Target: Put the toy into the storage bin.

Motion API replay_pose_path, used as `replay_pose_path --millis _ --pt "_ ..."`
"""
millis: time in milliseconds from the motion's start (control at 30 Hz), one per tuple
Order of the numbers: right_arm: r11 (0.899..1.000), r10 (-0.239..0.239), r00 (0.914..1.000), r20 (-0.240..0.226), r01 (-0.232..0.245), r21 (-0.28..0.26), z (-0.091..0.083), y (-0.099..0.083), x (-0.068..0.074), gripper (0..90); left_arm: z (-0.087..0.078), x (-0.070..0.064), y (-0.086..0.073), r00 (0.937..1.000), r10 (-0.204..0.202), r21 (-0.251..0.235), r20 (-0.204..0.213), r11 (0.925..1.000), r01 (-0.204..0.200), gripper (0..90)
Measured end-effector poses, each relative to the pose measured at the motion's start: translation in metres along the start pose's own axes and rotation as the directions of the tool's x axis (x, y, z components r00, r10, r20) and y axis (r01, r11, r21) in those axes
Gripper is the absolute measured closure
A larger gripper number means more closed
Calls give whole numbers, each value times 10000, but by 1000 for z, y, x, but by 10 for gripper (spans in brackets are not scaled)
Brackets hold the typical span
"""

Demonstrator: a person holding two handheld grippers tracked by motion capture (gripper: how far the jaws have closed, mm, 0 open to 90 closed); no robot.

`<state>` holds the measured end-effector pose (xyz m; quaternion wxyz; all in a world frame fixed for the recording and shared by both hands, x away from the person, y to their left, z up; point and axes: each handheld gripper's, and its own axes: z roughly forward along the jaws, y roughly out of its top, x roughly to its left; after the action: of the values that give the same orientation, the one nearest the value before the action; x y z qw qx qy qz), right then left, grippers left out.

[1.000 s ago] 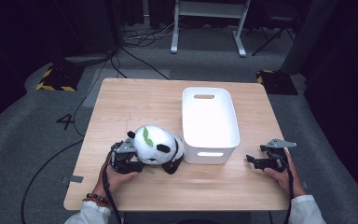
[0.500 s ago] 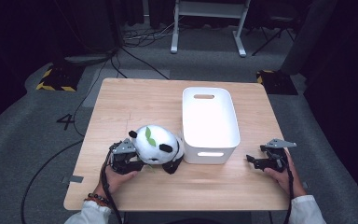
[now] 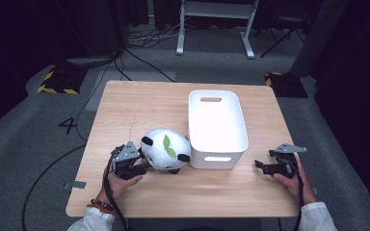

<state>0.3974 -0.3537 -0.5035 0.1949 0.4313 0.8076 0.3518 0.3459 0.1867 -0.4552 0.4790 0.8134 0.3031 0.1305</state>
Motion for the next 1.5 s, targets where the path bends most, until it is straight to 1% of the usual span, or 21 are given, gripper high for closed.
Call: replay_pose_path --millis 133,200,300,333,467,500,533,667,833,967,1100,1167,1233,1267,1500 --pt "10000 -7 10000 -1 7 6 0 0 0 164 -3 0 2 10000 -27 -220 -61 9998 26 649" --pt "10000 -5 10000 1 5 0 0 0 0 164 -5 -1 2 9998 -3 -305 -195 9995 -3 649" --pt "10000 -7 10000 3 7 8 0 0 0 164 -8 0 3 9995 -94 -491 -289 9988 80 652" --pt "10000 -7 10000 3 7 8 0 0 0 164 -8 0 3 9995 -94 -491 -289 9988 80 652" --pt "10000 -3 10000 4 3 9 0 0 0 164 -12 0 5 9994 -217 -800 -261 9966 196 652" --pt "10000 -2 10000 0 2 0 0 0 0 164 -12 0 5 9994 -217 -800 -261 9966 196 652" --pt "10000 -6 10000 2 6 6 0 0 0 164 -15 -1 7 9992 -293 -965 -285 9950 264 652" --pt "10000 -7 10000 2 7 6 0 0 0 164 -20 -2 11 9991 -220 -1202 -362 9926 175 652" --pt "10000 -4 10000 3 4 1 0 0 0 164 -23 -4 16 9988 -89 -1360 -484 9907 22 652" --pt "10000 -6 10000 5 6 10 0 0 0 164 -27 -3 19 9979 -68 -1529 -638 9882 -31 651" --pt "10000 -4 10000 5 4 10 0 0 0 163 -29 -3 21 9976 -126 -1655 -677 9862 12 651" --pt "10000 -12 10000 8 12 0 0 0 0 164 -32 -3 24 9973 -74 -1759 -725 9844 -55 651" --pt "10000 -11 10000 9 11 -1 0 0 0 163 -33 -4 24 9973 -71 -1775 -726 9841 -59 651" --pt "10000 -15 10000 10 15 7 0 0 0 163 -35 -4 26 9974 -64 -1875 -722 9822 -73 650" --pt "10000 -7 10000 18 7 -3 0 0 0 163 -43 -2 26 9961 -98 -1931 -876 9811 -73 650"
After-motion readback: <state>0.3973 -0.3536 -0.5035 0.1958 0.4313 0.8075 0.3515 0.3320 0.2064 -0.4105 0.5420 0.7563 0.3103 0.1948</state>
